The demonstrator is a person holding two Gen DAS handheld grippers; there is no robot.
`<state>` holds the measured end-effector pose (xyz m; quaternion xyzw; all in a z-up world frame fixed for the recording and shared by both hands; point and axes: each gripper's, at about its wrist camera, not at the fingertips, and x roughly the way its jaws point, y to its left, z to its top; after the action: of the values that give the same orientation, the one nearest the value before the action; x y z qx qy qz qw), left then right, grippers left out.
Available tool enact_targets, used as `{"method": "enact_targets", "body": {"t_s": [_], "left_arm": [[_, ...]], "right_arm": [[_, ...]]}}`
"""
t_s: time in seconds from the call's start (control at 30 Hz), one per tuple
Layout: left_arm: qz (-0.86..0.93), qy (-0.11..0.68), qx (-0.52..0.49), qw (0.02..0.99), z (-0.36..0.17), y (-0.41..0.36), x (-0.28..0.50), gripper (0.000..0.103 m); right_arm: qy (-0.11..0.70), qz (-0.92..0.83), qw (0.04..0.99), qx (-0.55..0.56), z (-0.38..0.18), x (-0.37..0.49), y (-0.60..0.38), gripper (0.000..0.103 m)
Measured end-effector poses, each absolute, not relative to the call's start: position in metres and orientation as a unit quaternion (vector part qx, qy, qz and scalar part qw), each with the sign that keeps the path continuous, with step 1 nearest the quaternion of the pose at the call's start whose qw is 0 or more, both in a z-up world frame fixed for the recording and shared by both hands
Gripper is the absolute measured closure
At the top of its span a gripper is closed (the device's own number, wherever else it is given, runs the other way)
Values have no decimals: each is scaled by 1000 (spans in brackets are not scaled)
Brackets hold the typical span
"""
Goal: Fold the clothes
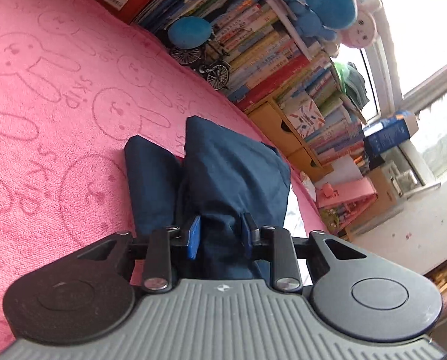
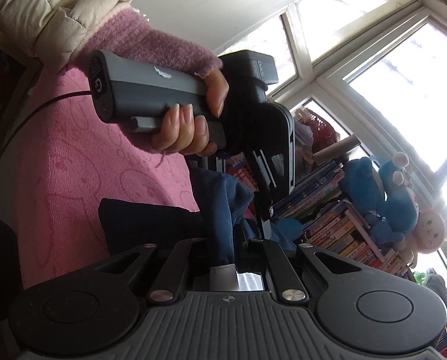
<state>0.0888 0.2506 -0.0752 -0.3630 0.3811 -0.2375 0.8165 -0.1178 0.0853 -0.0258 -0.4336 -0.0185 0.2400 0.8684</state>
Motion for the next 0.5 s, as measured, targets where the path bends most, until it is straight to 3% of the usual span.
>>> {"method": "enact_targets", "body": {"t_s": [0.07,0.13,0.2,0.27,0.33,0.4,0.43,0.5], "left_arm": [[-218,374,-379,818,-77,255,94,78],[-198,366,-395,819,-78,260,100,71],[-216,371,-422,799,-82,264,107,41],[-241,370,-435,785,-85,261,110,31],[-242,376,-426,787,-84,255,114,35],[-231,381,-405,798,-83,247,116,75],[-229,381,-397,803,-82,245,116,76],[-233,371,-394,808,-82,246,110,83]], "right_arm": [[-20,241,869,-432,-24,-120,85,94],[-23,243,868,-433,-22,-123,85,94],[-27,240,867,-436,-22,-125,84,94],[-31,236,865,-441,-22,-126,83,94],[-37,227,863,-450,-26,-127,85,93],[-40,215,859,-462,-30,-125,89,85],[-37,205,862,-462,-29,-122,91,80],[-29,186,867,-462,-28,-115,93,52]]}}
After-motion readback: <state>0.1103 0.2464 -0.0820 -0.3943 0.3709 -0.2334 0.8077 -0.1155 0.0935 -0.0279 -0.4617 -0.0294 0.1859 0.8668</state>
